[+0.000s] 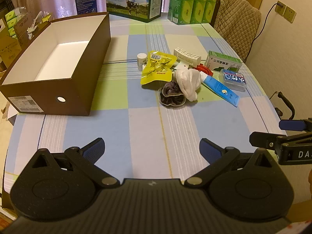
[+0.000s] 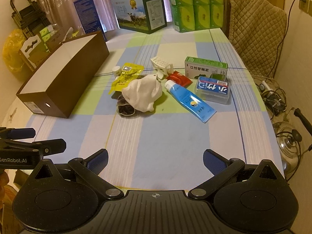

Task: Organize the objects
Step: 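Move both tools toward the white cloth and blue toothpaste tube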

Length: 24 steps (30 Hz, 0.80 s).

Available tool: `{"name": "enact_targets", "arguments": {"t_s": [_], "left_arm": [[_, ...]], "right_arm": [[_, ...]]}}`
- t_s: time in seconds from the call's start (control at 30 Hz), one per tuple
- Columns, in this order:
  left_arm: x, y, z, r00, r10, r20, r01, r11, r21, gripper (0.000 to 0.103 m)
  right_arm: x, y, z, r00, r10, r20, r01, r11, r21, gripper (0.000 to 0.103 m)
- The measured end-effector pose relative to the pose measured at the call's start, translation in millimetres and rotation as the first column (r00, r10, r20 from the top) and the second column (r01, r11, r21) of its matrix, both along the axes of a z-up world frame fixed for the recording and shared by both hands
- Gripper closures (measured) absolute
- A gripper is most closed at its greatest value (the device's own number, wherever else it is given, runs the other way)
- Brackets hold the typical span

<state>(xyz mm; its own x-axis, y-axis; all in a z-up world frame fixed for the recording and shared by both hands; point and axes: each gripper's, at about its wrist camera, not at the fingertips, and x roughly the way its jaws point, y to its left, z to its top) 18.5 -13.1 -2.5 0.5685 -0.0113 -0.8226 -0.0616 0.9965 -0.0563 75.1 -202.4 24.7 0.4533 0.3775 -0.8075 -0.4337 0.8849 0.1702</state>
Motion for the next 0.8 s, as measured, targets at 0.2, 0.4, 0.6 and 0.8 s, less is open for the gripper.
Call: {"name": "enact_targets", "arguments": {"t_s": [0.2,0.4,0.6,0.8], "left_arm": [[7.6,-5.4,0.7,1.000,0.004,-0.006,-0.004,1.000,0.002,0.001],[15.1,-7.1,0.1,1.000,0.009,-0.007,-0.009,1.000,0.002,0.001],[20.3,-6.7,-0.6,1.000,0.013,-0.010,-0.013,1.000,0.002,0.001],[29.7,-7.8,-0.8,1.000,0.025,-0.013,-0.025,1.000,-0.002,0.001]], "right_arm": [[6.0,-2.0,0.3,1.000,0.007,-0.003,-0.007,1.000,0.001,0.002],[13.0,-2.5,-0.1,1.000,0.020,-0.006,-0.020,1.000,0.002,0.002],[21.9,-2.1,-1.3,1.000,0.029,-0.011,-0.029,1.000,0.002,0.002],[31.8,-2.4,-1.8,0.999,0.038,-0.012,-0.038,0.999,0.004,0.002]]}}
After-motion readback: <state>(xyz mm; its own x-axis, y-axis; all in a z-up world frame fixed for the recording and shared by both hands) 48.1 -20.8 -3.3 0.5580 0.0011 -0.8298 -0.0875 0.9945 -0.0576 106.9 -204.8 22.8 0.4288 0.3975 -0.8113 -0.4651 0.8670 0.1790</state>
